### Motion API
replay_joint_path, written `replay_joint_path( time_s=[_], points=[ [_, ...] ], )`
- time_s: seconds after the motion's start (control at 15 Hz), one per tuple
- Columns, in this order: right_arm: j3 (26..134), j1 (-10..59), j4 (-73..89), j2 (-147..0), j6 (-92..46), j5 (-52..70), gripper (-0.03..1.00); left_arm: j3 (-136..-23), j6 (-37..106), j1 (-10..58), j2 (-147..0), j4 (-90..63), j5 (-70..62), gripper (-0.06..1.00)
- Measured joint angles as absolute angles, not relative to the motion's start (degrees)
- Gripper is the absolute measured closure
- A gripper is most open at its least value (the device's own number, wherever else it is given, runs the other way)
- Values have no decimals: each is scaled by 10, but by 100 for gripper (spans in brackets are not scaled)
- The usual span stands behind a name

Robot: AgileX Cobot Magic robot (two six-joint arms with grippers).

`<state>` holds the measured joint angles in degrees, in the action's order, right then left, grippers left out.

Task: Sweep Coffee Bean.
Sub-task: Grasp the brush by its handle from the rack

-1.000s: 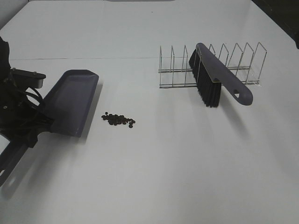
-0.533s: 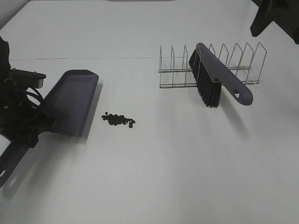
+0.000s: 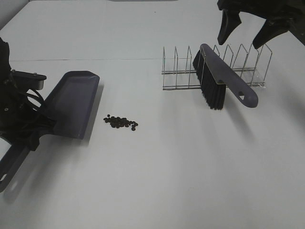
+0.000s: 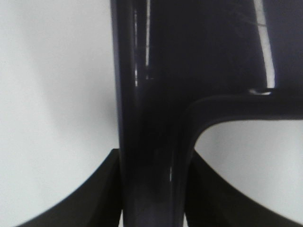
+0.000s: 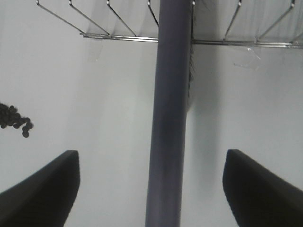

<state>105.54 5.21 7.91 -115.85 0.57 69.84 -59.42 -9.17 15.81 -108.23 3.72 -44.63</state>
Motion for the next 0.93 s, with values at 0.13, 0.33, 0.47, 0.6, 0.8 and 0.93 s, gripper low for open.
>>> replay_joint_path(
  time_s=[0.13, 0.33, 0.47, 0.6, 0.8, 0.93],
  points=[
    [1124, 69, 73, -1222, 6, 698, 20, -594, -92, 158, -1082, 28, -445, 61],
    [1140, 69, 68, -1256, 5, 698, 20, -594, -92, 158, -1082, 24, -445, 61],
    [1142, 69, 70, -1275, -6, 698, 20, -594, -92, 158, -1082, 23, -445, 61],
    [1142, 69, 75, -1296, -9, 698, 20, -594, -92, 158, -1082, 22, -445, 61],
    [1142, 69, 76, -1323, -9, 680, 22, -594, -92, 158, -1082, 22, -445, 61],
    [1142, 69, 76, -1333, -9, 664, 24, -594, -92, 158, -1082, 22, -445, 61]
  ],
)
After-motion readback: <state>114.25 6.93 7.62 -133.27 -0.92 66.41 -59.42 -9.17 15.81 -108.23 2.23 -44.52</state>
